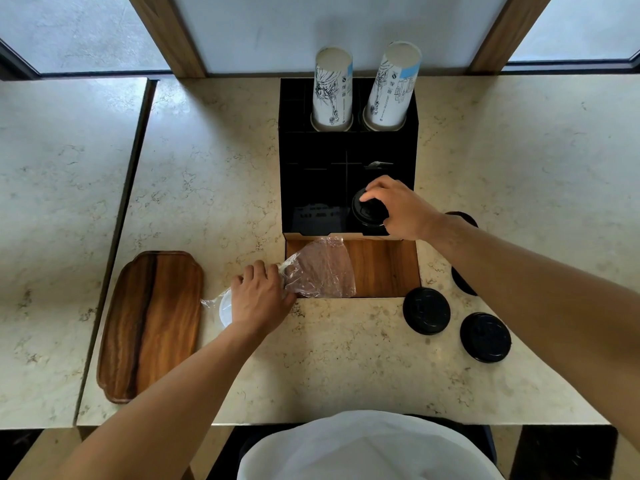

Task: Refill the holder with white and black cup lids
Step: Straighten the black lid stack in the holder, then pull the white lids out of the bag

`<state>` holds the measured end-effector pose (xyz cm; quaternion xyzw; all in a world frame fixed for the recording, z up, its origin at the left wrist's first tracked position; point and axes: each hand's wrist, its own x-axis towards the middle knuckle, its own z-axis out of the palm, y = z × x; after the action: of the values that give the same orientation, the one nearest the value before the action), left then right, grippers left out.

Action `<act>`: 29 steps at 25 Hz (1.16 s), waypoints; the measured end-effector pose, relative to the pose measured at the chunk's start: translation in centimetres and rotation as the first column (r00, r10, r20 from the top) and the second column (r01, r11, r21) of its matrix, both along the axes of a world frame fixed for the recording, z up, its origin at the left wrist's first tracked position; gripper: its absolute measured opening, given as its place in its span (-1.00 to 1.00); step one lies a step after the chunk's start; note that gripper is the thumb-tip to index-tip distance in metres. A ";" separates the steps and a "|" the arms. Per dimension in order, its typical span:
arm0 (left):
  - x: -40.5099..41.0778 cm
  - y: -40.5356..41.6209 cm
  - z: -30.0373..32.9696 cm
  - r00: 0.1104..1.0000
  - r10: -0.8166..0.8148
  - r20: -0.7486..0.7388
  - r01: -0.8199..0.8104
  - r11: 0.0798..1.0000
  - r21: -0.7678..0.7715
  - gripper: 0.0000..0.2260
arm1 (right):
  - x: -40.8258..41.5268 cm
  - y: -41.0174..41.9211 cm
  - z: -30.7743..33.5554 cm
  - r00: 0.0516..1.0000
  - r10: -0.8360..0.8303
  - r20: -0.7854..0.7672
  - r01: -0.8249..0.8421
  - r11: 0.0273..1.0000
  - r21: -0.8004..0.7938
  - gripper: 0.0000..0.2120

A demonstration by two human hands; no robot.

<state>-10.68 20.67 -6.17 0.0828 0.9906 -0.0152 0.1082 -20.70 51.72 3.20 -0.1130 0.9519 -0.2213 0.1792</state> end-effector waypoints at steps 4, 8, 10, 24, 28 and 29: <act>0.0 -0.1 0.1 1.000 -0.011 -0.004 0.011 1.000 0.008 -0.45 | 0.6 -0.3 0.2 0.999 -0.022 -0.027 0.021 0.999 -0.029 -0.41; 0.2 -0.2 0.5 1.000 -0.020 -0.006 0.021 0.999 0.039 -0.46 | 2.1 -1.1 0.3 0.973 -0.127 -0.191 0.119 0.991 -0.056 -0.58; 0.2 -0.1 0.7 1.000 -0.011 -0.001 0.011 0.997 0.075 -0.48 | 3.7 -2.0 -0.3 0.940 -0.191 -0.284 0.165 0.980 -0.114 -0.74; 3.0 -3.3 2.7 0.997 -0.076 0.001 0.075 0.993 0.093 0.08 | 6.5 -9.1 -4.6 0.360 -0.157 0.920 0.898 0.324 -0.296 -0.70; 4.1 -5.1 3.2 1.000 -0.021 -0.001 0.021 0.999 0.040 0.15 | 5.5 -9.3 -5.2 0.334 0.070 0.940 0.856 0.394 -0.334 -0.66; 4.5 -5.6 3.2 1.000 0.002 0.007 -0.002 0.999 0.046 0.16 | 5.2 -9.5 -5.3 0.319 0.124 0.940 0.844 0.414 -0.341 -0.65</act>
<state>-6.22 15.10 -2.92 0.0843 0.9903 0.0079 0.1099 -15.46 42.27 -2.06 0.2135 0.4658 -0.6997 0.4978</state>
